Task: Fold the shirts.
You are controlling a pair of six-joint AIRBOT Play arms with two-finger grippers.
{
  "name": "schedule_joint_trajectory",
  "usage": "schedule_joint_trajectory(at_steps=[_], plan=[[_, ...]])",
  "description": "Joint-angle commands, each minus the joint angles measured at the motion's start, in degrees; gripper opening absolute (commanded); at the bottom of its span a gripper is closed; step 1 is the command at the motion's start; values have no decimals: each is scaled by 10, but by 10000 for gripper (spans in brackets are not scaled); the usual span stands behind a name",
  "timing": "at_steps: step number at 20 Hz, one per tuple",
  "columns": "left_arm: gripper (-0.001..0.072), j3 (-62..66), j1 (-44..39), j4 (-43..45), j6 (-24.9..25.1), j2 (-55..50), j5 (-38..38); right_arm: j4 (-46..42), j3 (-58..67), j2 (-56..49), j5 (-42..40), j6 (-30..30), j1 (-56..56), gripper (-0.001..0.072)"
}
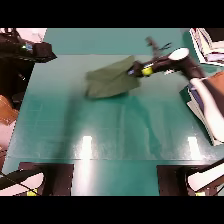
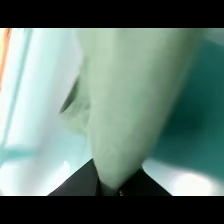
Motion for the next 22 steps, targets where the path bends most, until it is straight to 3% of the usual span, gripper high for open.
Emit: schedule_joint_trajectory(at_steps=[1,10,15,22], plan=[[25,0,-42,-2,0,0,10,-97,2,77,30,35,-133,15],[26,0,-54,-40,-2,0,20,-125,3,129,71,50,-453,15],[25,0,-54,-46,-14,-1,25,-3,23,132,57,25,-513,15],[26,0,-54,-46,-16,0,24,-31,184,132,143,33,-516,15]])
